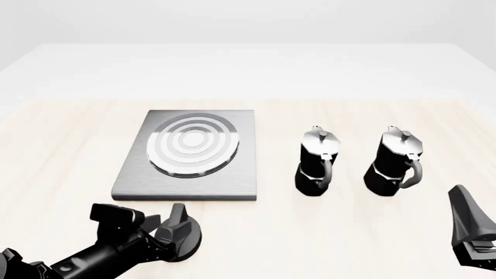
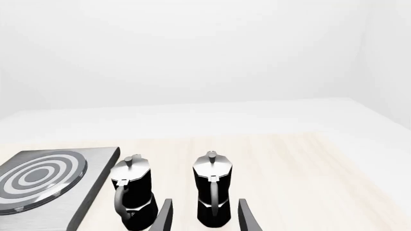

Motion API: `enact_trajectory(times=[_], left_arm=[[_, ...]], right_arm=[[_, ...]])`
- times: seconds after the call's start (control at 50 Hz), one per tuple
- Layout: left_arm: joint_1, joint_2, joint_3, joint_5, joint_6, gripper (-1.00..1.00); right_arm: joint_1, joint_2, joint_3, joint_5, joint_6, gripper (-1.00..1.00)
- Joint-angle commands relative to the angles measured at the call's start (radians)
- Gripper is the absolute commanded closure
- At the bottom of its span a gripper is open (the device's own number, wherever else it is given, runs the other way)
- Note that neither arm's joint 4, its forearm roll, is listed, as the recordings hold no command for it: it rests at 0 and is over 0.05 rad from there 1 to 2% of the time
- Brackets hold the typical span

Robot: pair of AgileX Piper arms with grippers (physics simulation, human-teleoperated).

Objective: Turn off the stove.

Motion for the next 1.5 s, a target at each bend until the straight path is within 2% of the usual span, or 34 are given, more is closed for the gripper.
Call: enact_trajectory(times=[0.02,0.24,0.56,0.72,0.8,0.96,1.04,1.1,1.22,1.26,1.34,1.5], left_arm=[[0.019,0.041,0.030,-0.018,0.014,-1.00],[0.012,0.145,0.042,-0.112,0.002,-1.00],[0.038,0.106,0.065,-0.098,0.016,-1.00],[0.053,0.161,0.067,-0.133,0.012,-1.00],[0.070,0.146,0.072,-0.111,0.031,-1.00],[0.185,0.021,0.073,0.015,0.116,-1.00],[0.282,-0.012,0.073,0.046,0.154,-1.00],[0.337,-0.021,0.073,0.059,0.166,-1.00],[0.416,-0.117,0.073,0.154,0.172,-1.00],[0.414,-0.100,0.073,0.147,0.147,-1.00],[0.436,-0.093,0.073,0.141,0.171,-1.00],[0.561,-0.091,0.073,0.140,0.284,-1.00]], right_arm=[[-0.001,0.000,-0.001,0.001,0.001,-1.00],[-0.001,0.000,-0.001,0.002,-0.001,-1.00],[0.001,0.000,0.000,0.002,-0.005,-1.00],[0.003,0.001,-0.001,0.004,-0.008,-1.00],[0.000,0.001,-0.001,0.003,-0.008,-1.00],[0.000,0.003,-0.001,0.002,-0.006,-1.00],[0.002,0.002,-0.002,0.005,-0.008,-1.00],[0.005,0.004,-0.004,0.006,-0.012,-1.00],[0.009,0.002,-0.003,0.006,-0.024,-1.00],[0.009,0.003,-0.003,0.006,-0.025,-1.00],[0.012,0.002,-0.002,0.005,-0.033,-1.00],[0.008,0.001,-0.004,0.008,-0.041,-1.00]])
